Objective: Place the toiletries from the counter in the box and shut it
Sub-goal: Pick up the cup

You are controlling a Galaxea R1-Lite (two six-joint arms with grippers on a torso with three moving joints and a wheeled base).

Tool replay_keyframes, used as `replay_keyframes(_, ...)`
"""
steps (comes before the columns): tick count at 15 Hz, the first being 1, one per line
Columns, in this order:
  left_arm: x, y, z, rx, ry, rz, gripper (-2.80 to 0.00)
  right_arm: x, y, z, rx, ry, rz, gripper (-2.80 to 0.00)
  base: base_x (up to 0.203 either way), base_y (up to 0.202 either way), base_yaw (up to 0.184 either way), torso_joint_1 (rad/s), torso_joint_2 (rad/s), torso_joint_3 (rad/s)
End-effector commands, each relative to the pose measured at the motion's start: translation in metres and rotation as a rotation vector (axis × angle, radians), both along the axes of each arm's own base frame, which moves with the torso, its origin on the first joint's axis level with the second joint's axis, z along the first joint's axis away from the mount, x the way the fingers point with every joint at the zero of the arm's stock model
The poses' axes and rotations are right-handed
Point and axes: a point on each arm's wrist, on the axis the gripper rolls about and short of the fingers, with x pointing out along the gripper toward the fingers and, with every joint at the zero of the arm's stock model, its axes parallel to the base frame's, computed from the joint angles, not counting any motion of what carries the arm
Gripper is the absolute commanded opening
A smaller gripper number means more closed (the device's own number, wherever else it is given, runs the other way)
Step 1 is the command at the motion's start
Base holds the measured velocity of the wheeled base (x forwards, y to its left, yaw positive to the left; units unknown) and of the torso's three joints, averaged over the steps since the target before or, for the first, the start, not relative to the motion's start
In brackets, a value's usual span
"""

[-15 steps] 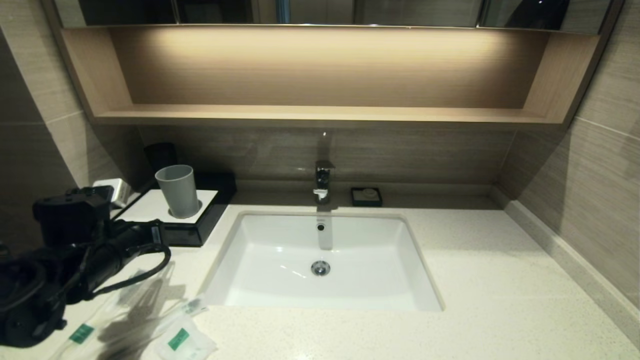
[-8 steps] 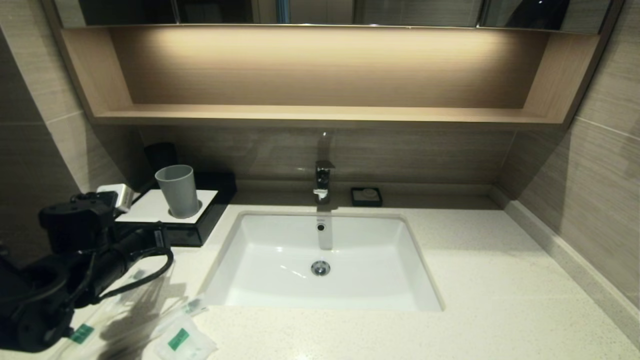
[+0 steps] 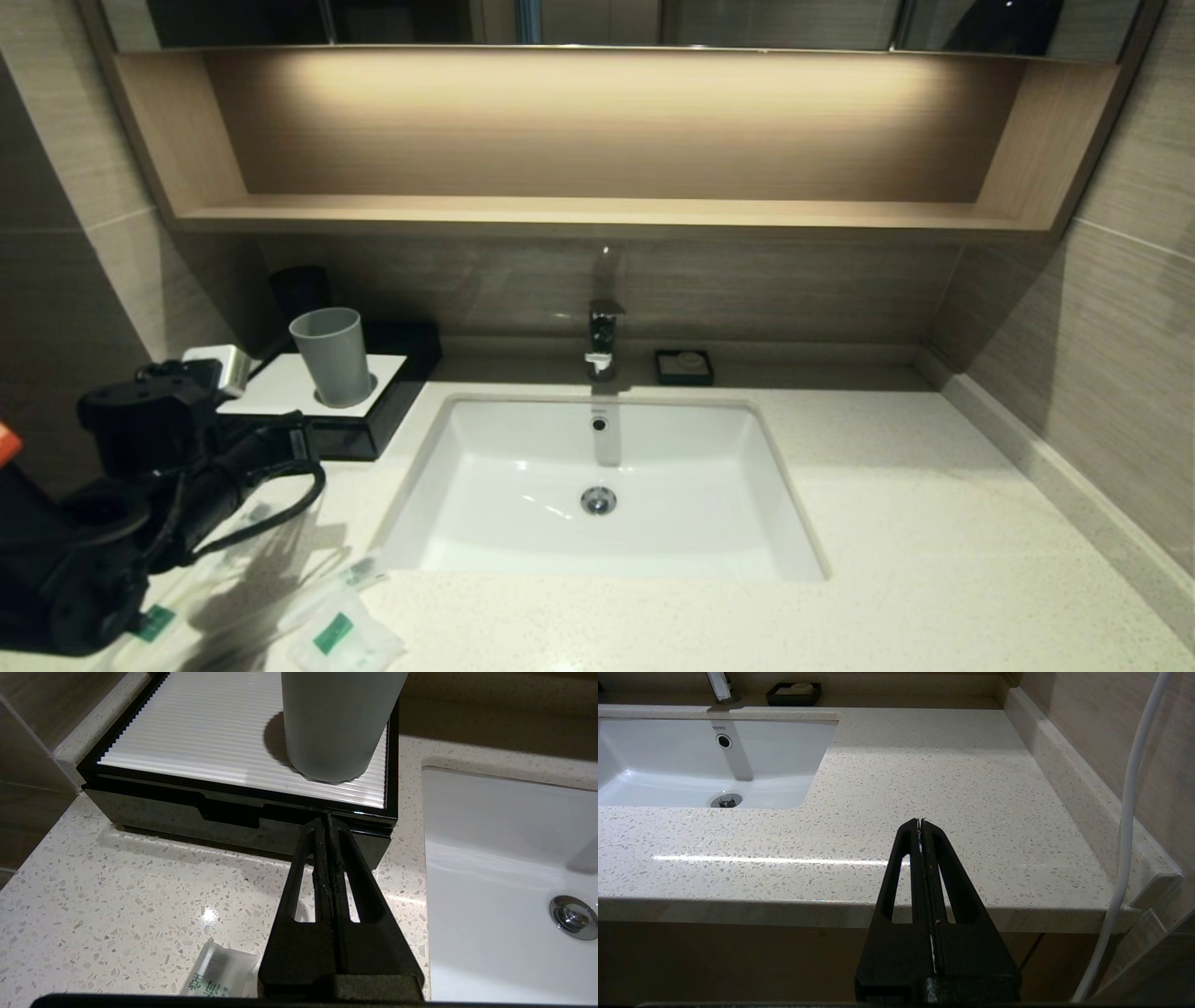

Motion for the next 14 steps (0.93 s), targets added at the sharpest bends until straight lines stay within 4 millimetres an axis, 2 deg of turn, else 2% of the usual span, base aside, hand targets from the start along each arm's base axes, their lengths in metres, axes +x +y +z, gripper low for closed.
replay_keyframes(1,0.002,0.000,-0.006,0.003,0.013,0.002,-2.80,0.000,0.000,0.000,-0.001,0.001,0.000,-2.80,0.000,0.000,0.000,0.000,0.00,0.000)
replay_keyframes(5,0.004,0.000,-0.007,0.002,0.015,-0.001,-2.80,0.000,0.000,0.000,-0.001,0.001,0.000,-2.80,0.000,0.000,0.000,0.000,0.00,0.000)
replay_keyframes(10,0.017,0.000,-0.020,0.029,-0.025,-0.005,-2.80,0.000,0.000,0.000,0.000,0.001,0.000,-2.80,0.000,0.000,0.000,0.000,0.00,0.000)
replay_keyframes(14,0.017,0.000,-0.021,0.046,-0.041,-0.006,-2.80,0.000,0.000,0.000,0.001,0.000,0.000,-2.80,0.000,0.000,0.000,0.000,0.00,0.000)
